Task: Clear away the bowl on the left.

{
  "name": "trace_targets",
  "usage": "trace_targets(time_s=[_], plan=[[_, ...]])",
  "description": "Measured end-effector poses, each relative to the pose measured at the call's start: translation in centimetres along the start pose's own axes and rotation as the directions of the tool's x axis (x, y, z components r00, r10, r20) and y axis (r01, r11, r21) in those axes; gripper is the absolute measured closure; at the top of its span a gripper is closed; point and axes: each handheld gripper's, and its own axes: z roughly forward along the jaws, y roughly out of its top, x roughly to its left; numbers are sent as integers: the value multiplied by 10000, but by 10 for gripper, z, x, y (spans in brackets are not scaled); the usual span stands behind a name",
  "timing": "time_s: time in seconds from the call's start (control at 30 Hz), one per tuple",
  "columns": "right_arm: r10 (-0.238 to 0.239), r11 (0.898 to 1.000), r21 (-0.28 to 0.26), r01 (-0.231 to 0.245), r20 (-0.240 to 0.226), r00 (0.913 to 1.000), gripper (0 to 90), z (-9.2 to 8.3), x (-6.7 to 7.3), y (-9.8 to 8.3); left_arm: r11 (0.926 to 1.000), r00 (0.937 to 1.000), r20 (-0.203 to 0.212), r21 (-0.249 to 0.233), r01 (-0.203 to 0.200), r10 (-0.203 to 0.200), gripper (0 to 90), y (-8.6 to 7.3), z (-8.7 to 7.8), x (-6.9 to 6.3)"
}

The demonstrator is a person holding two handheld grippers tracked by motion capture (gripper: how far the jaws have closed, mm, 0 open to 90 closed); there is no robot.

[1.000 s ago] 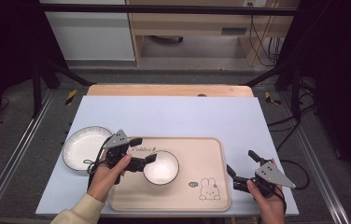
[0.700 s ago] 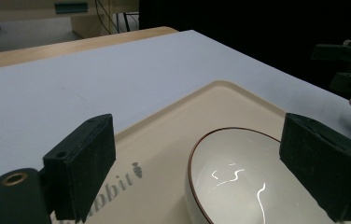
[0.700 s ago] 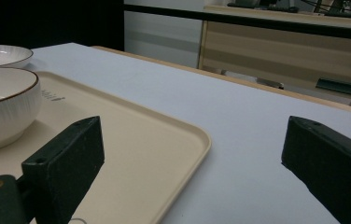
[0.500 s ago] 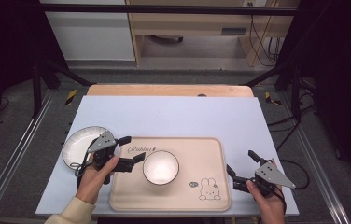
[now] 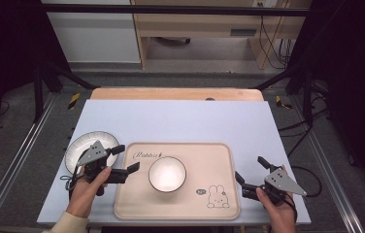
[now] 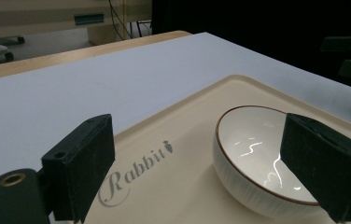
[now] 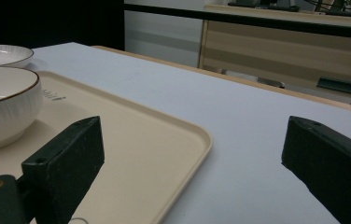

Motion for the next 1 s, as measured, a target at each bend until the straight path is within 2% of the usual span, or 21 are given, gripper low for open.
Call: trace_targets(time_s=[0.27,0.57,0.8,1.0], plan=[[40,10000,5,-40,-8,10000,58,0,0,0,9999,9996,-272,-14,117,-118,101,-13,-13,11],[15,10000,8,-15,-9,10000,57,0,0,-1,9999,9987,-491,33,-106,107,101,-23,-25,17],[42,10000,11,-42,-12,10000,58,0,0,0,9999,9983,-576,-155,-30,21,101,-30,-33,22],[21,10000,-10,-21,-11,10000,58,0,0,0,9991,9966,-818,-411,73,-107,101,-36,-44,31]])
